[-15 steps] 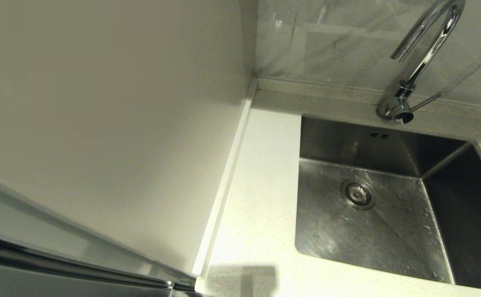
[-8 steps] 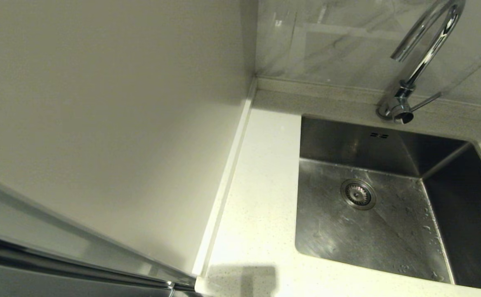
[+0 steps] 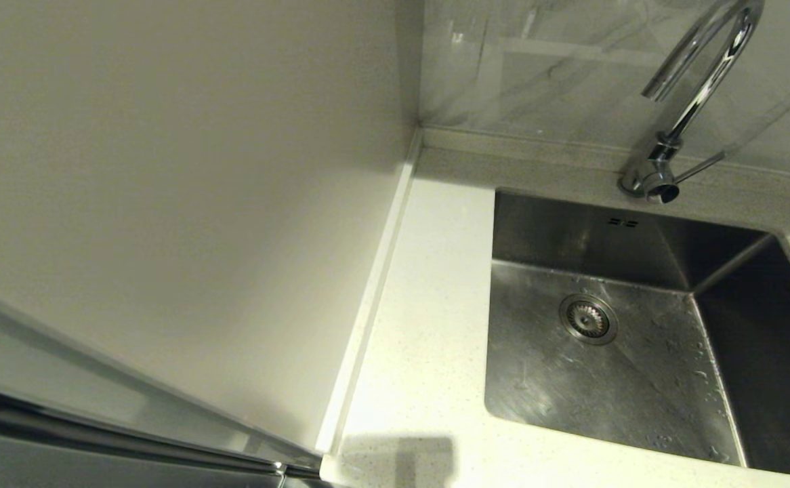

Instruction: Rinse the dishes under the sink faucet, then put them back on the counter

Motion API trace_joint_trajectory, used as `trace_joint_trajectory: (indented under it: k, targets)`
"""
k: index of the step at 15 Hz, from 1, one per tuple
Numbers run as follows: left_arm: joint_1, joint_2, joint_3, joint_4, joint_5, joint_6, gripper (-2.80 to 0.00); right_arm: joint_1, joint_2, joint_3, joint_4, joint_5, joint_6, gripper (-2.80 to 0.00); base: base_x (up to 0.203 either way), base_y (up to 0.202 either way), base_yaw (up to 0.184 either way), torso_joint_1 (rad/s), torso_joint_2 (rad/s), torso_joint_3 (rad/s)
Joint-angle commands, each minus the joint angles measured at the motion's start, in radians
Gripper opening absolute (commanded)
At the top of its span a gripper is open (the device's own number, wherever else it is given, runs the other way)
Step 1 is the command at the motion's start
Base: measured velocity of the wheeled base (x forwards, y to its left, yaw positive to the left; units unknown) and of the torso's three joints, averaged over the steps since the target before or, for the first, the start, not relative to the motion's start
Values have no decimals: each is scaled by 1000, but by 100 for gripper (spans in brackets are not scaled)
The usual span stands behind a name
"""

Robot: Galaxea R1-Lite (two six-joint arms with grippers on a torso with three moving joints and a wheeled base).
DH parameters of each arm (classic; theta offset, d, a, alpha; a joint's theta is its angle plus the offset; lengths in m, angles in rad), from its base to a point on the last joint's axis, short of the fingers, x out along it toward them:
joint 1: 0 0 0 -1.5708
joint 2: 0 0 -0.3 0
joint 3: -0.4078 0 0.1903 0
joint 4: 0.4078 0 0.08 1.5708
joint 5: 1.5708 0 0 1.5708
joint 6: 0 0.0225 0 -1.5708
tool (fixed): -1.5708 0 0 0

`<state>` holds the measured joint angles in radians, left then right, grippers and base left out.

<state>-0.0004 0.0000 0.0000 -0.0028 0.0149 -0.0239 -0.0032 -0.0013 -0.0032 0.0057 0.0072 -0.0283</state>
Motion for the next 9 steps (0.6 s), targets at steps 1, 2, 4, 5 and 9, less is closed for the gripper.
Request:
trace_joint_trajectory:
  k: [1,2,4,5,9]
  targets:
    - [0,-3,0,0,1,-1,-280,0,1,0,0,0,-1,-280,0,0,0,0,0,0]
    - [0,-3,0,0,0,-1,-280,0,1,0,0,0,-1,-280,0,0,0,0,0,0]
    - [0,-3,0,0,0,-1,-280,0,1,0,0,0,-1,-280,0,0,0,0,0,0]
    - [0,-3,0,0,1,-1,-280,0,1,0,0,0,-1,-280,0,0,0,0,0,0]
    - [0,-3,0,0,0,-1,-280,0,1,0,0,0,-1,-280,0,0,0,0,0,0]
